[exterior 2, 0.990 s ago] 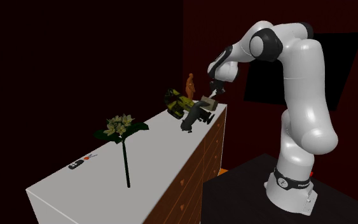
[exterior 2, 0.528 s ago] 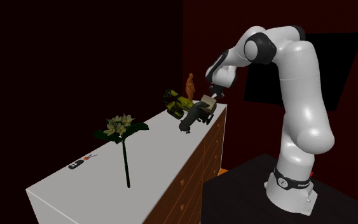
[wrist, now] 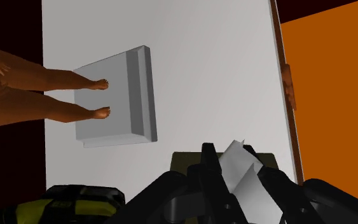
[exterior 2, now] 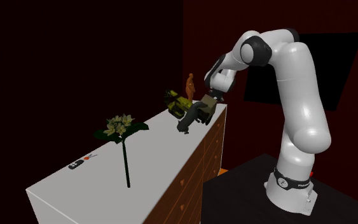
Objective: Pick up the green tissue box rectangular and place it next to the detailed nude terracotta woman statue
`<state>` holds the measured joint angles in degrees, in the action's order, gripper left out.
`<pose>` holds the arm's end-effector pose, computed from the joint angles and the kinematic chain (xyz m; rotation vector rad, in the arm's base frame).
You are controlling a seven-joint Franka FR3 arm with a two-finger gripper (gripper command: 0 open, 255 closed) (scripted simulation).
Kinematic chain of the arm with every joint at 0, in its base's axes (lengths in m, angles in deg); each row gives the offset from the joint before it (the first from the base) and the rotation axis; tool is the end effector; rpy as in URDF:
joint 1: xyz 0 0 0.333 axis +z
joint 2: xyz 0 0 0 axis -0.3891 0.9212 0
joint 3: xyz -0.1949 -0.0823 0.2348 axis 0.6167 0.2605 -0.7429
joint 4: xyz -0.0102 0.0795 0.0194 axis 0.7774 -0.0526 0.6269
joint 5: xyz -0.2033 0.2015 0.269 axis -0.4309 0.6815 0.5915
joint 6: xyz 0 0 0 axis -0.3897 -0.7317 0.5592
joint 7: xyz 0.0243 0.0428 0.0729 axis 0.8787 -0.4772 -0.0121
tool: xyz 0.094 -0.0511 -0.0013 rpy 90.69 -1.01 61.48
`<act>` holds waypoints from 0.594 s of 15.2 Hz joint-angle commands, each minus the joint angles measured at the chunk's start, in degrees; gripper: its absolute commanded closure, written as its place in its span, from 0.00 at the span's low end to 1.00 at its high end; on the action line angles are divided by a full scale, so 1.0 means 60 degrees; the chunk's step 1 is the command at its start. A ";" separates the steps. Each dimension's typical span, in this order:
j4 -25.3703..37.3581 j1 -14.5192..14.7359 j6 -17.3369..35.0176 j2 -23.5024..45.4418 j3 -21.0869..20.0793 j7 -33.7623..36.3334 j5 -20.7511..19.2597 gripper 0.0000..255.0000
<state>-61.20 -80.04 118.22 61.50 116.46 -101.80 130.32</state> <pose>-0.1608 -0.5900 0.3680 2.5398 0.4136 -0.2819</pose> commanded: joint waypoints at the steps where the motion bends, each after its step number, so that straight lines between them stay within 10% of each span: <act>1: -0.0045 0.0015 -0.0051 0.0027 -0.0056 -0.0024 0.0007 1.00; 5: -0.0045 0.0018 -0.0052 0.0028 -0.0053 -0.0025 0.0009 1.00; 6: -0.0042 0.0006 -0.0059 0.0024 -0.0053 -0.0038 0.0011 0.00; 9: -0.0040 0.0006 -0.0060 0.0025 -0.0053 -0.0037 0.0011 0.00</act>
<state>-61.42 -80.02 117.90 61.61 116.23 -102.00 130.35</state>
